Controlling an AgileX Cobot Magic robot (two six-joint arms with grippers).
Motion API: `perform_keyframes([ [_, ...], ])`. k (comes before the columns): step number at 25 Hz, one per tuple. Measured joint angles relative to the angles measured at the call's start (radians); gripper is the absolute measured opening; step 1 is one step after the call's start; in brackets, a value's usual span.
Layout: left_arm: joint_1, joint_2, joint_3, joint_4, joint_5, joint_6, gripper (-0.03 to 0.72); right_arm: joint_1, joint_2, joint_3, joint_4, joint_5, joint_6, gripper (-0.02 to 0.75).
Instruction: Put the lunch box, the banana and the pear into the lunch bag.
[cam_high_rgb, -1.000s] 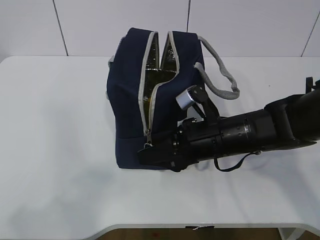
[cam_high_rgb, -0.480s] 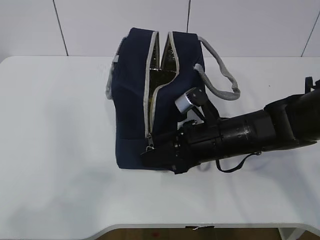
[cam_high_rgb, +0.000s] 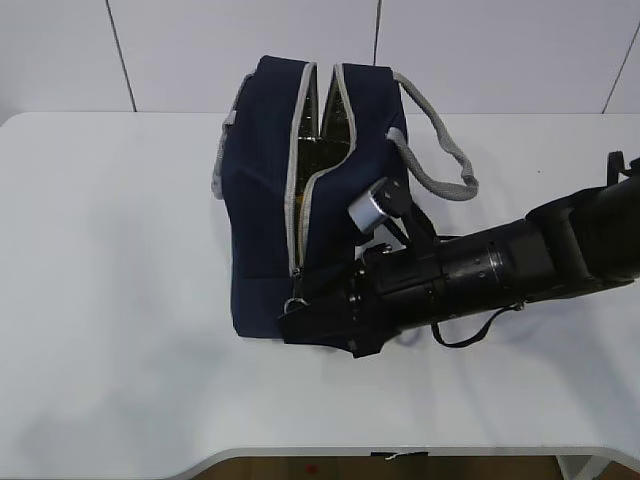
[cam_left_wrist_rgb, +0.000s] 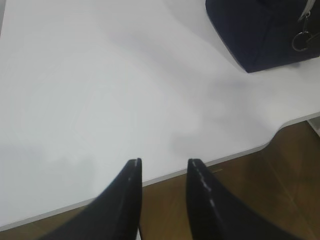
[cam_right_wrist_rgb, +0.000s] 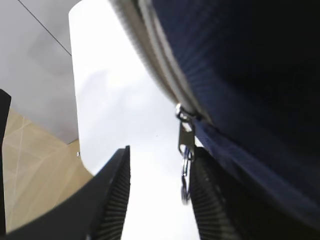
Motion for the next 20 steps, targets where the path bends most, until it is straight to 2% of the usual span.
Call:
perform_keyframes([
  [7, 0.0, 0.0, 0.0, 0.0, 0.0, 0.0, 0.241, 0.0, 0.0, -0.002, -0.036, -0.029, -0.004, 0.326],
  [15, 0.0, 0.0, 0.0, 0.008, 0.0, 0.0, 0.241, 0.004, 0.0, -0.002, 0.004, -0.087, -0.023, 0.324],
  [20, 0.0, 0.0, 0.0, 0.012, 0.0, 0.0, 0.241, 0.004, 0.0, -0.002, 0.05, -0.049, -0.027, 0.323],
])
